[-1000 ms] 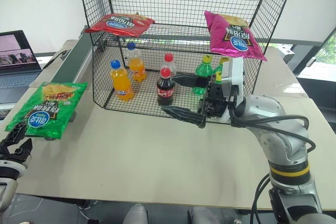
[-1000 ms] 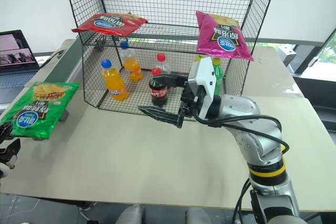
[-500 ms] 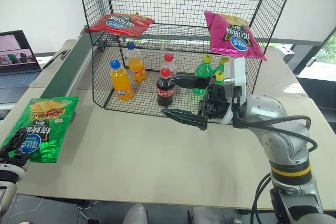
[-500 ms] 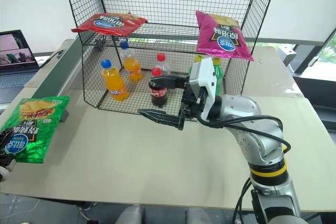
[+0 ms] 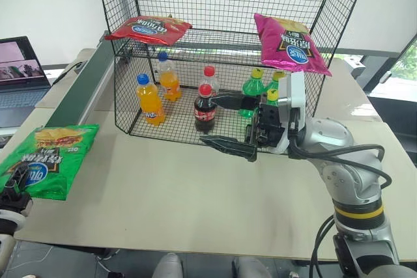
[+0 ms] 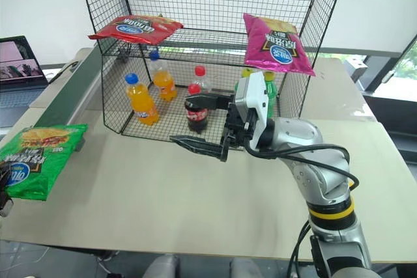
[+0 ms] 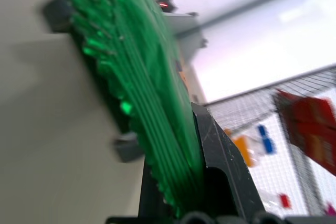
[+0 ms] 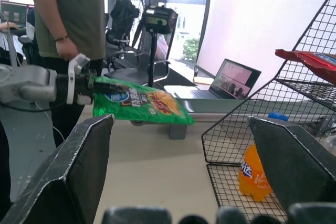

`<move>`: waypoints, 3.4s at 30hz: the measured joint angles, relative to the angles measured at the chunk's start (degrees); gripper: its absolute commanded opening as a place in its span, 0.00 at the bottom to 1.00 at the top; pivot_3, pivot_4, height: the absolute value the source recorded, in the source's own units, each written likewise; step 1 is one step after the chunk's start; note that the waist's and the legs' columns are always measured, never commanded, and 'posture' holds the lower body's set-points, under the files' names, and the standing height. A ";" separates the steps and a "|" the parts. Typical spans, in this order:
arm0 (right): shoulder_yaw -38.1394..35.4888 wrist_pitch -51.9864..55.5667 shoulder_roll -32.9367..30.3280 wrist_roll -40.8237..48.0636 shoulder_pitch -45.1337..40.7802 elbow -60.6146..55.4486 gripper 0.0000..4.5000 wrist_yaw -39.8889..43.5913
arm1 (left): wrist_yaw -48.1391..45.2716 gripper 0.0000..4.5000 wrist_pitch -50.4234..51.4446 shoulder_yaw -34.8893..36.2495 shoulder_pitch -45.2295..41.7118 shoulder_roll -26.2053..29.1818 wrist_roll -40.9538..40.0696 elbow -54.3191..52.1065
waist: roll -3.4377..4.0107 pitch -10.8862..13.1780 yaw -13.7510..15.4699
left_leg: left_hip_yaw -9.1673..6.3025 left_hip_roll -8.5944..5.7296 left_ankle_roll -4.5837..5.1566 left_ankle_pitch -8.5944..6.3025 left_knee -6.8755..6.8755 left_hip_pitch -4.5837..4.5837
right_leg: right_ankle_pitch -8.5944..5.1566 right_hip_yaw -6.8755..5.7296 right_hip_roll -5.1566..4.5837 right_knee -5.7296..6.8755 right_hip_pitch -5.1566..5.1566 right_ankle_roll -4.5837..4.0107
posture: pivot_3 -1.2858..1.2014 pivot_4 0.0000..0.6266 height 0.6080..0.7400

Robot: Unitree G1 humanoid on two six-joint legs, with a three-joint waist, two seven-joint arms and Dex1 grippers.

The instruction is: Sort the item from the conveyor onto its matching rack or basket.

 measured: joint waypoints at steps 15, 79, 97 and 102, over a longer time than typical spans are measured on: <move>-7.48 0.86 -2.11 -2.34 1.83 -5.60 1.00 -11.98 | 0.09 0.02 6.85 -27.12 -47.34 7.85 -4.63 1.55 | 0.06 0.04 0.12 | -0.04 -0.06 -0.17 0.13 -0.10 -0.10 | 0.03 -0.05 -0.02 -0.10 0.01 0.04 | 0.52 0.24 1.00; -14.37 7.98 -6.66 -2.28 7.63 -18.87 1.00 -31.48 | 31.23 0.02 -7.79 -35.66 -63.76 -33.32 27.31 14.16 | 0.26 0.16 1.46 | -0.09 -0.15 -0.15 0.16 0.30 -0.21 | 0.14 -0.01 -0.04 -0.18 0.15 0.22 | 0.52 0.24 1.00; -13.98 7.97 -6.67 -3.58 8.66 -18.88 1.00 -31.39 | 27.67 0.02 -13.99 -41.32 -67.10 -34.21 33.56 18.63 | 0.25 0.16 1.49 | -0.09 -0.16 -0.15 0.16 0.30 -0.23 | 0.14 -0.01 -0.04 -0.23 0.15 0.23 | 0.52 0.24 1.00; -13.94 7.97 -6.67 -3.98 9.14 -18.93 1.00 -31.43 | 25.43 0.02 -16.92 -40.91 -69.99 -34.21 36.12 23.99 | 0.24 0.17 1.53 | -0.09 -0.17 -0.15 0.16 0.30 -0.23 | 0.14 -0.01 -0.05 -0.24 0.15 0.23 | 0.52 0.24 1.00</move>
